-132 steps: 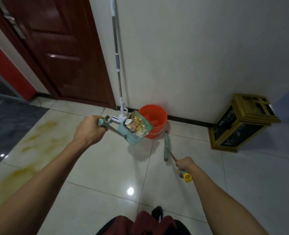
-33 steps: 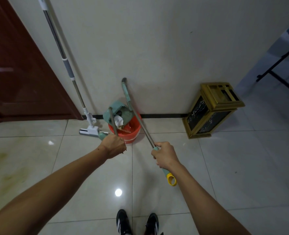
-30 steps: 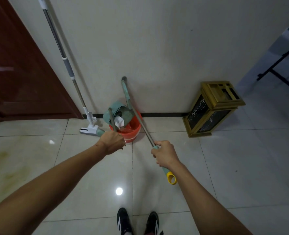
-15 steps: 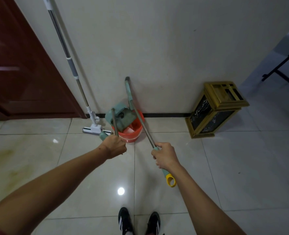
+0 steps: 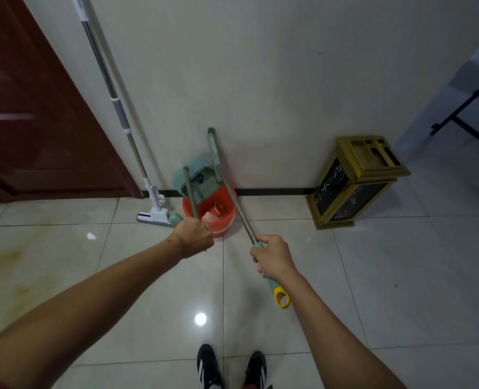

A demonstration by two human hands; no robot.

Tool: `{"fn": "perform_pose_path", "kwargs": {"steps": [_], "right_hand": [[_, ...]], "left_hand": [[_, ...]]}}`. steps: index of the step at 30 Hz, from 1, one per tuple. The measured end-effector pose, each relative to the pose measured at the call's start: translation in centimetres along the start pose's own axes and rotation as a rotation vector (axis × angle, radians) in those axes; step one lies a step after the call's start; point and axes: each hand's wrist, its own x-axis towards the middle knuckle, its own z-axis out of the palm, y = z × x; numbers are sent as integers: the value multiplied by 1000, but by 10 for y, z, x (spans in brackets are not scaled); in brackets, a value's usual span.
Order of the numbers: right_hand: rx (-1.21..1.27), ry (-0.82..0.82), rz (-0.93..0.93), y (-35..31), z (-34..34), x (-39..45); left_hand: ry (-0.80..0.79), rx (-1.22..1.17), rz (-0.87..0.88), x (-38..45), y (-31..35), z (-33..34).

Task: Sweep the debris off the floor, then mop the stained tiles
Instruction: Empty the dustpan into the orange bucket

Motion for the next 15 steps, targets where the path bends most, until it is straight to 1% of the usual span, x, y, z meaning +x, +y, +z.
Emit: {"fn": "perform_pose_path", "kwargs": {"steps": [2, 4, 10, 14, 15], "right_hand": [[-1, -2, 4, 0, 1, -1], [3, -7, 11, 0, 2, -2], [15, 11, 11, -1, -1, -3], [15, 12, 8, 0, -4, -6], [20, 12, 10, 1, -4, -7]], "left_hand": [[-35, -30, 28, -4, 15, 8], [-34, -73, 21, -8, 19, 10], [1, -161, -111, -9, -15, -14], [74, -175, -138, -17, -19, -18], [54, -176, -124, -20, -13, -15]]}}
